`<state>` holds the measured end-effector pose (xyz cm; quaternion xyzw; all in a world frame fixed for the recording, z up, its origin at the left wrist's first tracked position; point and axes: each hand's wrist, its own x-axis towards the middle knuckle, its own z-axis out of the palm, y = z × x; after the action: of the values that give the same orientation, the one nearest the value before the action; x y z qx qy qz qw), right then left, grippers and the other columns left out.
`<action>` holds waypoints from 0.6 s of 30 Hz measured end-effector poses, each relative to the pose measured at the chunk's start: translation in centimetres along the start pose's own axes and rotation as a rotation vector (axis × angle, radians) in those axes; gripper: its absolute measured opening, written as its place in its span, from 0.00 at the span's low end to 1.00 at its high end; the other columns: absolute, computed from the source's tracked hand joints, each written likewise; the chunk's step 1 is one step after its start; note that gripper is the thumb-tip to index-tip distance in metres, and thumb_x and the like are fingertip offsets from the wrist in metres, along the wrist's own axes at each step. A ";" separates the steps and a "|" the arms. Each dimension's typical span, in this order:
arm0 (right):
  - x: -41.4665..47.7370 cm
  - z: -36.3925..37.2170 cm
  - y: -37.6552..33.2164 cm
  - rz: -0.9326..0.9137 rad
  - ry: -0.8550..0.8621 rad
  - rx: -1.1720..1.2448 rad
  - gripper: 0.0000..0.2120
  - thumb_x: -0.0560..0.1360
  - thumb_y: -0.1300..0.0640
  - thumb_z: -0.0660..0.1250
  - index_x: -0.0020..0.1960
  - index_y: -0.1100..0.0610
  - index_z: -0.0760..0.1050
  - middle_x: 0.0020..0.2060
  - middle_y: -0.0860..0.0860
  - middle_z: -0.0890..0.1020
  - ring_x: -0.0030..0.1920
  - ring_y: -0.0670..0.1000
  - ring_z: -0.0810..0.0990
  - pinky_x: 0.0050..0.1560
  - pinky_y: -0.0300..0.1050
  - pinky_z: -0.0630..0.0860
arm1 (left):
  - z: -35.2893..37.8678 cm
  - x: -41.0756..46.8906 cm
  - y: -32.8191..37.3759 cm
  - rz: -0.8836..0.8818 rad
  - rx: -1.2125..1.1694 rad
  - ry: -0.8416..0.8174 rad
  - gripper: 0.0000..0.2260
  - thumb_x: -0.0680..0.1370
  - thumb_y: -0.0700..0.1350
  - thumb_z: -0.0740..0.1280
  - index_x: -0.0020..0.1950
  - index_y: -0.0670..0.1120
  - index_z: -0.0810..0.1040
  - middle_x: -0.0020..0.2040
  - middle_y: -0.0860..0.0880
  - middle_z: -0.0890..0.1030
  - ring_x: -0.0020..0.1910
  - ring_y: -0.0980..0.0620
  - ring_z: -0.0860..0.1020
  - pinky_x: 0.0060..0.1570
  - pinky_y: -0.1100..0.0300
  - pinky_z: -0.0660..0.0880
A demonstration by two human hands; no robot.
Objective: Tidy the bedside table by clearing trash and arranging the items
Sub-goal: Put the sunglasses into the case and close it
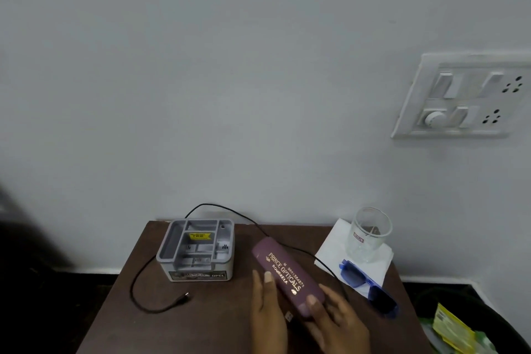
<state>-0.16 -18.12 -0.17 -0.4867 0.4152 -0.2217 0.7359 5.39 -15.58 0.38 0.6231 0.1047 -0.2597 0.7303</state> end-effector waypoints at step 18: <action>-3.0 -1.9 4.8 -0.119 -0.346 -0.400 0.19 0.63 0.72 0.74 0.42 0.48 0.80 0.37 0.48 0.86 0.34 0.38 0.82 0.36 0.28 0.75 | -21.5 -3.4 -1.5 0.315 0.458 -0.132 0.30 0.64 0.33 0.77 0.61 0.55 0.75 0.46 0.61 0.85 0.43 0.65 0.82 0.43 0.72 0.77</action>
<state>-3.79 -14.88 -3.60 -0.6765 0.2893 -0.0919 0.6709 5.42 5.86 -3.58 0.7621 -0.1027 -0.2001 0.6071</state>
